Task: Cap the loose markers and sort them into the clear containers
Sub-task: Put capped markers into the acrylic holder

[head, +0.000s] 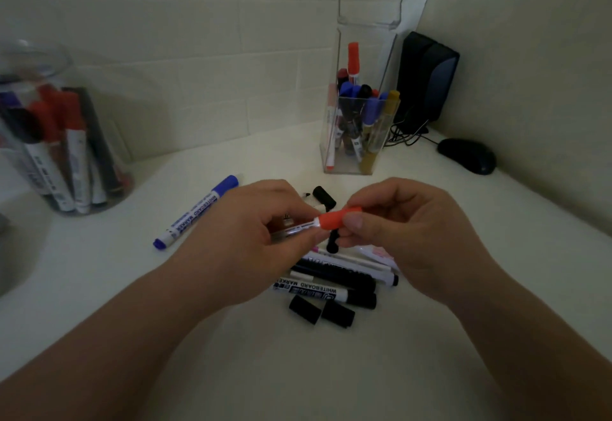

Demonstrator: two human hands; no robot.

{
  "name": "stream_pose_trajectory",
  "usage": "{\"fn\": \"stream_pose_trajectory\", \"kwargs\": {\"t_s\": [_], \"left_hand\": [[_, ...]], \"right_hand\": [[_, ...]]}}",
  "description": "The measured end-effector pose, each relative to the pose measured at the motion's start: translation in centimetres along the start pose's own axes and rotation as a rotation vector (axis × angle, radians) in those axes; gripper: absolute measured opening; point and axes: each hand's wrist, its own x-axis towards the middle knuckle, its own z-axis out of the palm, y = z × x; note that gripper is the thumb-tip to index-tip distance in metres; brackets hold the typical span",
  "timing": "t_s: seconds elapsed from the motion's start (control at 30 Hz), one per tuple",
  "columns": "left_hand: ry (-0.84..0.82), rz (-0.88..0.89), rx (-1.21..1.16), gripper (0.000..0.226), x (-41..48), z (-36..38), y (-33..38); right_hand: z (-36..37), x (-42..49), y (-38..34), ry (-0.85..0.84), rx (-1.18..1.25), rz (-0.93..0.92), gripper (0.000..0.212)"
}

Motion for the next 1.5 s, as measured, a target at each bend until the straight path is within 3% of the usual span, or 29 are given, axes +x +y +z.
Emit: {"fn": "stream_pose_trajectory", "kwargs": {"t_s": [0.1,0.3,0.47,0.8,1.0,1.17,1.3,1.5], "left_hand": [[-0.048,-0.020,0.018,0.016,0.0,-0.1,-0.2],[-0.100,0.109,0.082,0.012,0.0,-0.4,-0.1],[-0.084,0.166,0.120,0.010,-0.1,-0.4,0.1],[-0.116,0.190,0.200,0.030,-0.2,0.4,0.0],[-0.045,0.147,0.142,0.025,0.3,0.6,0.1],[-0.075,0.124,0.155,0.022,0.6,0.4,-0.4],[-0.009,0.149,0.149,0.024,0.4,0.3,-0.1],[0.039,0.153,0.143,0.024,0.6,0.8,0.2]], "right_hand": [[-0.2,-0.1,-0.2,-0.020,-0.079,-0.032,0.024],[-0.7,-0.5,-0.1,-0.120,-0.314,-0.104,0.019],[-0.1,-0.7,-0.3,-0.143,-0.272,-0.112,0.016],[0.5,-0.1,0.5,-0.112,0.143,0.304,0.011],[0.6,-0.3,0.5,-0.058,0.077,0.156,0.030],[0.9,-0.5,0.6,-0.069,0.074,0.053,0.022],[1.5,-0.9,0.2,-0.011,-0.061,0.002,0.015],[2.2,-0.9,0.2,0.139,-0.100,-0.019,0.025]]}}
